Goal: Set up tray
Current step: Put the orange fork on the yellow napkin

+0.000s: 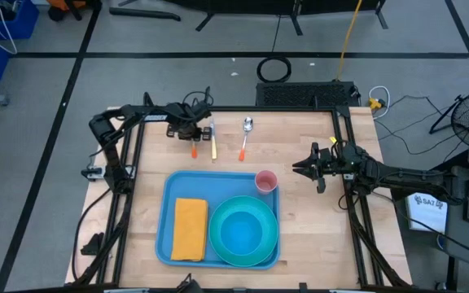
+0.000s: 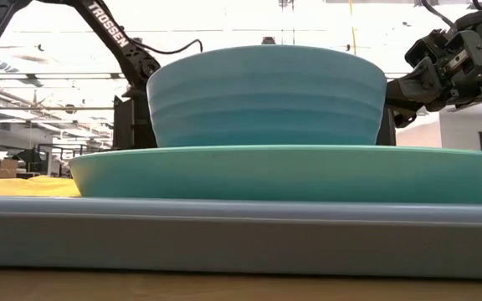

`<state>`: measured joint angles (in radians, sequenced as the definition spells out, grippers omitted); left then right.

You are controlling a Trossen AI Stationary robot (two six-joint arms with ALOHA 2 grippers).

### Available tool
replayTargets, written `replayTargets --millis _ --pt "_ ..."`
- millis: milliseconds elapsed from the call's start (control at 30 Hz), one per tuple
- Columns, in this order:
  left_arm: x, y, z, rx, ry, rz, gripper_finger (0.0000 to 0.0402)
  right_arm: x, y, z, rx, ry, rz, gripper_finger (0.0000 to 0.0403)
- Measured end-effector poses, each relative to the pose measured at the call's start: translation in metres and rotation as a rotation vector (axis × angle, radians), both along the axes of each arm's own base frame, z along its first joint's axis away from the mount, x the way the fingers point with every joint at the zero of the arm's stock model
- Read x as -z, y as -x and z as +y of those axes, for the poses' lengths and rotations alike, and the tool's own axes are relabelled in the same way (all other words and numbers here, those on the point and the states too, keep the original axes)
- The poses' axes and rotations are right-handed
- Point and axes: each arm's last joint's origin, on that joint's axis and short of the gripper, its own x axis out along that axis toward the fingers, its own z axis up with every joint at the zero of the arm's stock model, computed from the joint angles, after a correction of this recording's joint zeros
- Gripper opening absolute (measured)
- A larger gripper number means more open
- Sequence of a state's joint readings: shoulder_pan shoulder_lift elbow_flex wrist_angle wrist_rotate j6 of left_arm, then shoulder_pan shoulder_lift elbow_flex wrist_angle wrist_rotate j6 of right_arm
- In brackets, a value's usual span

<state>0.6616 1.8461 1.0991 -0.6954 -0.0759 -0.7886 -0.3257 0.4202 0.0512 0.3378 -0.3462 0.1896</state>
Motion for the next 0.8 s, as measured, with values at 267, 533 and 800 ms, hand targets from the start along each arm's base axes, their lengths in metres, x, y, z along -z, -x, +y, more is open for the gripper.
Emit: replayTargets --millis 267,533,800 --pt "0.008 -0.004 -0.001 0.006 0.009 0.005 0.0101 0.000 0.000 0.000 0.000 0.000 0.000 0.0068" --pt "0.009 -0.003 -0.003 0.020 0.024 0.024 0.0016 0.000 0.000 0.000 0.000 0.000 0.000 0.0068" --pt "-0.001 -0.004 -0.010 0.066 -0.038 0.040 0.0011 0.001 0.000 0.000 0.000 -0.003 0.011 0.0068"
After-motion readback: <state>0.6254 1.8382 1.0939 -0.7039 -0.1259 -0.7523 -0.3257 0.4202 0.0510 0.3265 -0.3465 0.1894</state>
